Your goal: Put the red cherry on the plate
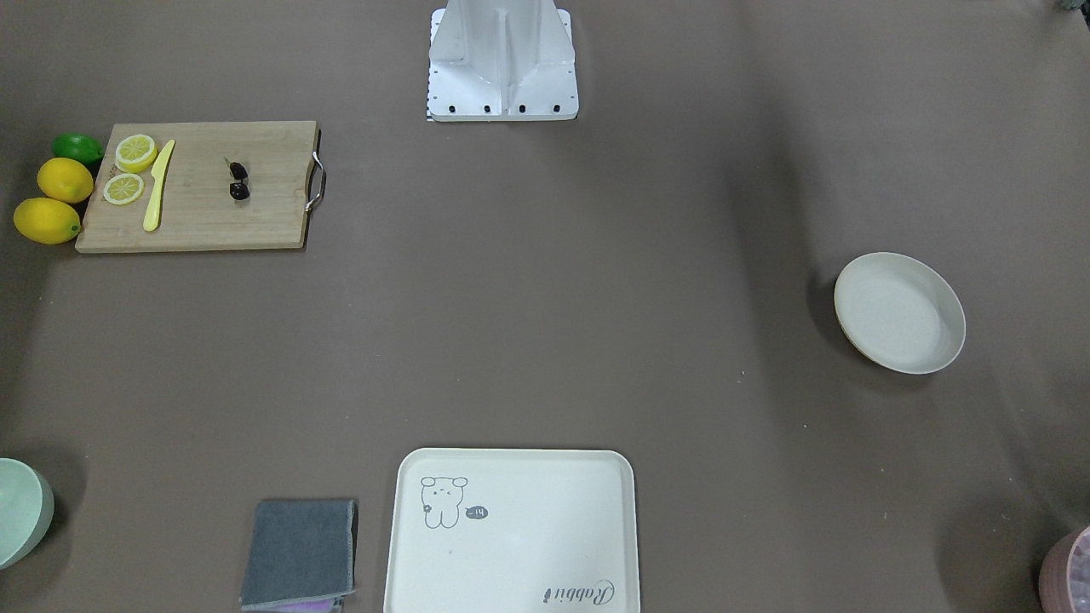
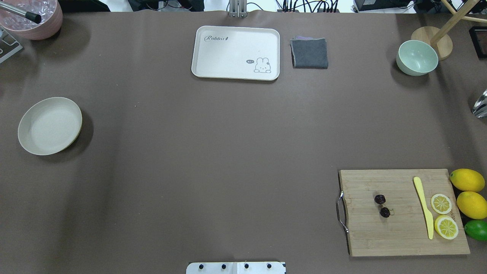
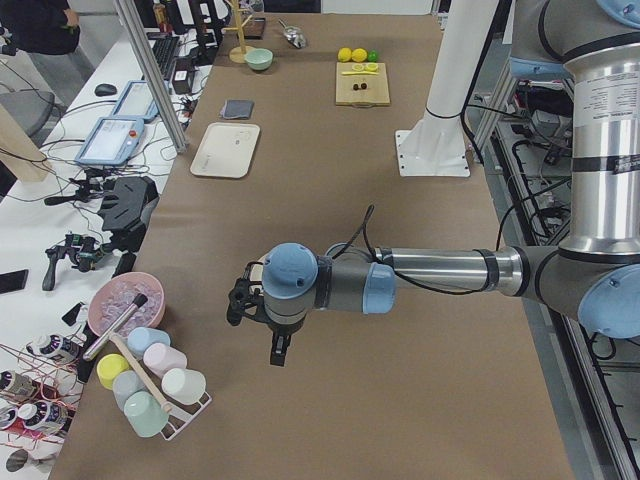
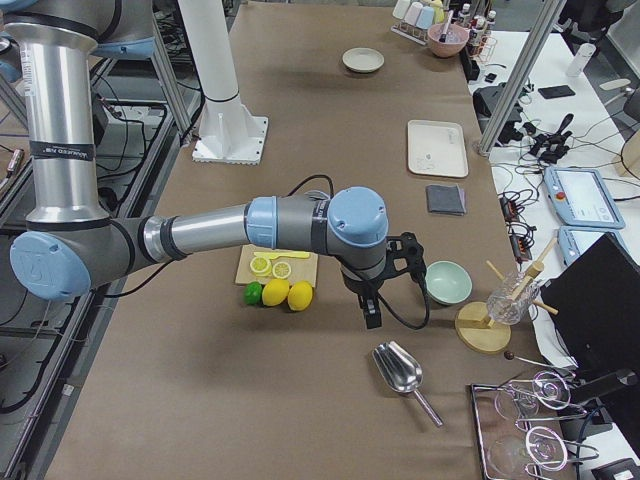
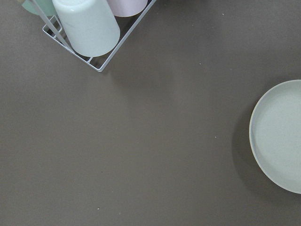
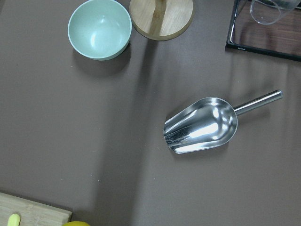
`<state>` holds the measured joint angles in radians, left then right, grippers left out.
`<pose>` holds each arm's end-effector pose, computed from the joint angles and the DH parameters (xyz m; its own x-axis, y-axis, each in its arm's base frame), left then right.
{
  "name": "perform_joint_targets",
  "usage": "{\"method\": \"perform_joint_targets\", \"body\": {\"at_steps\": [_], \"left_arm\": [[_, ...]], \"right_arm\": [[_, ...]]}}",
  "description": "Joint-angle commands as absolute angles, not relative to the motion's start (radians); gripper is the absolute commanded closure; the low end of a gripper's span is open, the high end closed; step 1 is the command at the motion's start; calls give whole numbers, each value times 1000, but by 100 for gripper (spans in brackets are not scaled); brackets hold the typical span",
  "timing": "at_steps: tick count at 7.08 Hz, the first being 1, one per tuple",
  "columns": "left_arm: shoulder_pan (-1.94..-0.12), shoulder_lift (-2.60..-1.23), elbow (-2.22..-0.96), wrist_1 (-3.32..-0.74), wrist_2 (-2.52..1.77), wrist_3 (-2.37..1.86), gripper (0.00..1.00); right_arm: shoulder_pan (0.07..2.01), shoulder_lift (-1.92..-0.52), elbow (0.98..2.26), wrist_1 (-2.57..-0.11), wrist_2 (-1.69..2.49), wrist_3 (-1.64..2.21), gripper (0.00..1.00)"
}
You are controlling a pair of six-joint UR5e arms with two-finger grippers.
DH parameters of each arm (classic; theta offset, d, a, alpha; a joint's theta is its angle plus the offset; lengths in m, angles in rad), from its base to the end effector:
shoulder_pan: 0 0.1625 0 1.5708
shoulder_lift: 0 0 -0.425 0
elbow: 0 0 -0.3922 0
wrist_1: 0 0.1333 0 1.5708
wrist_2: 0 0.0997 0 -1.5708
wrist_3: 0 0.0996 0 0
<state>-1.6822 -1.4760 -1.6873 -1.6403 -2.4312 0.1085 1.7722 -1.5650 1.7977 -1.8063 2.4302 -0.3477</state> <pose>-0.1083 -0.4478 0.6327 0.6639 0.1033 -0.7406 0.0390 0.9843 0.1723 0.1534 -0.4623 0.5624 0.6692 -0.2091 0.7131 0.0298 0.9664 0.2555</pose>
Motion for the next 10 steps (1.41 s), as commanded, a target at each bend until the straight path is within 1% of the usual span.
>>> {"method": "perform_joint_targets", "body": {"at_steps": [1, 3, 6, 7, 8, 10], "left_arm": [[-1683, -1471, -1687, -1641, -2431, 123, 1], [-1678, -1488, -1663, -1635, -2421, 135, 1], [-1675, -1493, -1678, -1631, -2468, 123, 1], [-1639, -1532, -1622, -1637, -2565, 126, 1], [-1612, -1555, -1596, -1643, -2648, 132, 1], [-1535, -1562, -1594, -1689, -2683, 121, 1]], "right_arm": [[1795, -1578, 1815, -1816, 2430, -348, 0], [1795, -1577, 1819, -1816, 2430, -348, 0], [1813, -1617, 1828, -1815, 2418, -353, 0], [1830, -1643, 1829, -1815, 2421, -351, 0], [1830, -1646, 1832, -1816, 2427, -347, 0], [1825, -1637, 1819, -1818, 2428, -321, 0]]}}
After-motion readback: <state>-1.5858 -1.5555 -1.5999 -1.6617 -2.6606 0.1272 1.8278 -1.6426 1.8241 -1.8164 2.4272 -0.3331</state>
